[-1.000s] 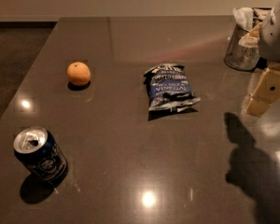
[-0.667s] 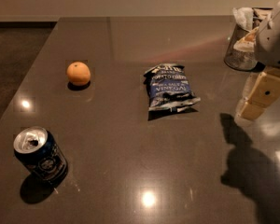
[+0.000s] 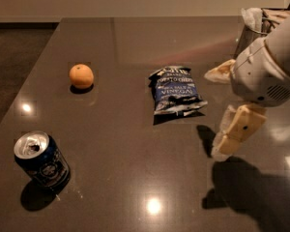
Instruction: Knock pepsi can over
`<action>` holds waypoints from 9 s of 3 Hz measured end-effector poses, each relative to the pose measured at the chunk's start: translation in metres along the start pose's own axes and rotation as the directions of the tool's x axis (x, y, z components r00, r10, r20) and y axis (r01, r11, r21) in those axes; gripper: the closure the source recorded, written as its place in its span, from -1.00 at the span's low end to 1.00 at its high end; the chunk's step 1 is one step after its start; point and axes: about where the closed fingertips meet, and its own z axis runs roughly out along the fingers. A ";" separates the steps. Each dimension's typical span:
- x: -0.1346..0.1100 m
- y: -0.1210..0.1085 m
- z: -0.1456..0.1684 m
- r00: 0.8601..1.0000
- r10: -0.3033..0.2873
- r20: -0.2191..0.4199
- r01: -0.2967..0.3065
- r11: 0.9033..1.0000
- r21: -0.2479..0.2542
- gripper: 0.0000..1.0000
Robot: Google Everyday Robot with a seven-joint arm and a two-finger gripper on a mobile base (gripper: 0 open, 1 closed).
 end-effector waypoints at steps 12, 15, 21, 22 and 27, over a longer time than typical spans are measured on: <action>-0.258 0.121 0.146 0.854 -0.023 0.521 0.138 0.974 -0.182 -1.00; -0.274 0.118 0.155 0.842 0.004 0.539 0.126 0.970 -0.205 -0.17; -0.147 0.007 0.048 0.975 -0.207 0.083 0.208 0.978 0.002 1.00; -0.115 0.002 0.046 0.974 -0.227 0.001 0.227 0.974 -0.022 1.00; -0.065 0.048 0.098 0.938 -0.288 -0.191 0.264 0.954 -0.144 -0.23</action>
Offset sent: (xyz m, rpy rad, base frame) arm -0.0098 0.0317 -0.0088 0.0741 0.0172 0.0819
